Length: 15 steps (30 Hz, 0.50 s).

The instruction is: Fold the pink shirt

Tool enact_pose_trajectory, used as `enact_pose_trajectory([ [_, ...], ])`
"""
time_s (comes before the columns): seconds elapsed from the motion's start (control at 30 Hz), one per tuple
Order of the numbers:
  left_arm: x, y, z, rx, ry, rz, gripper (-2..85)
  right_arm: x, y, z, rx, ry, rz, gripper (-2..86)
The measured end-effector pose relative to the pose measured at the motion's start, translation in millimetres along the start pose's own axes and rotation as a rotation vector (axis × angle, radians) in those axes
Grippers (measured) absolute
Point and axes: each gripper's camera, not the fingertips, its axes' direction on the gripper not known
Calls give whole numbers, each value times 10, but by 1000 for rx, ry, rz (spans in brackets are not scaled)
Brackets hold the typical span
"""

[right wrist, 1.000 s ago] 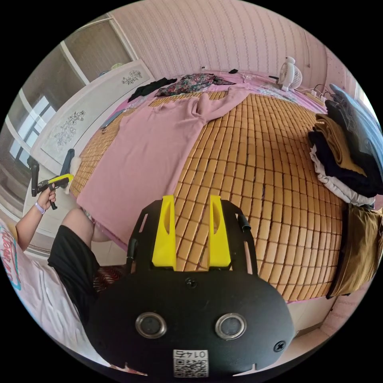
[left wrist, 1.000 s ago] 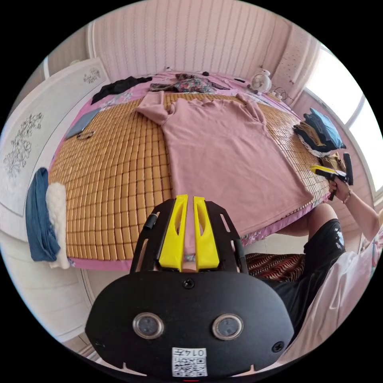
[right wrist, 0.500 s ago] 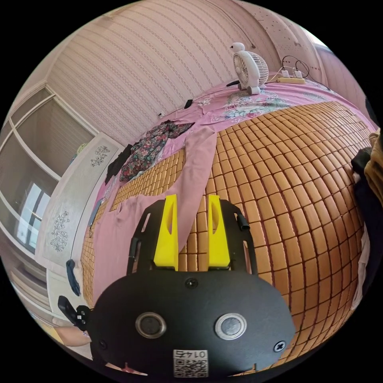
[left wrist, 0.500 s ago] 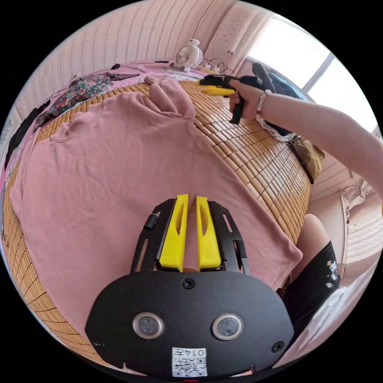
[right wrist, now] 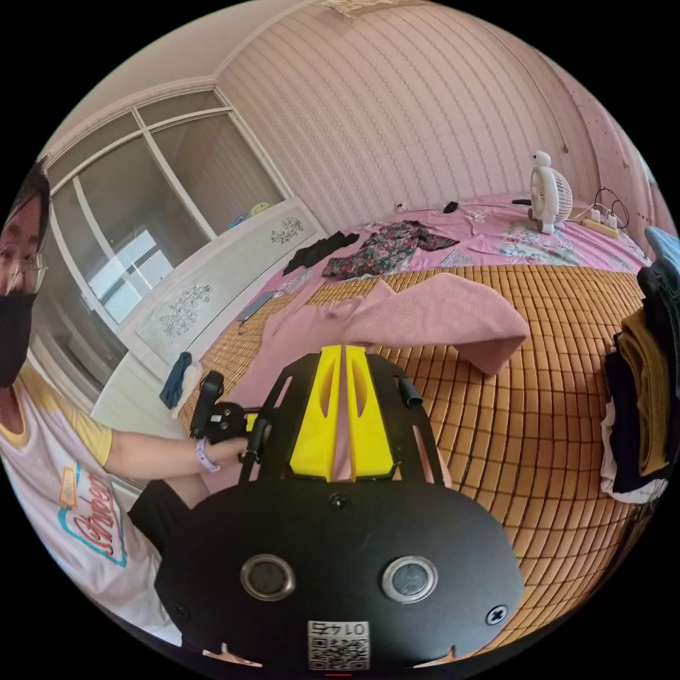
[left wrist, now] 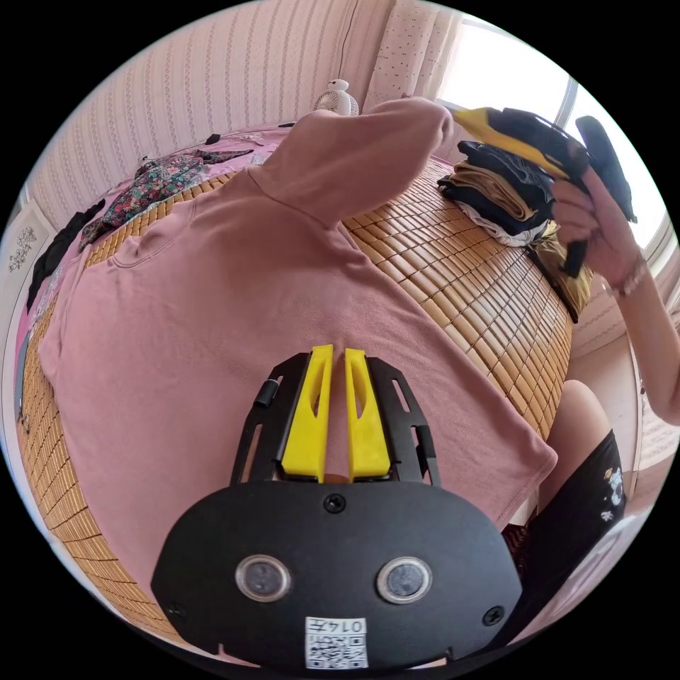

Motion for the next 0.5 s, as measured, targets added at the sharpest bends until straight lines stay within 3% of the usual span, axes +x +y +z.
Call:
enact_pose_trajectory([
  [0.17,197,80,-83,75,27,17,-1,193,625,-384,-65,223,83,76],
  [0.3,338,79,279,-56,13,41,-3,368,795,-276,-199,387,62,130],
  [0.5,396,77,528,-43,22,38,-6,441,933,55,-331,440,19,64],
])
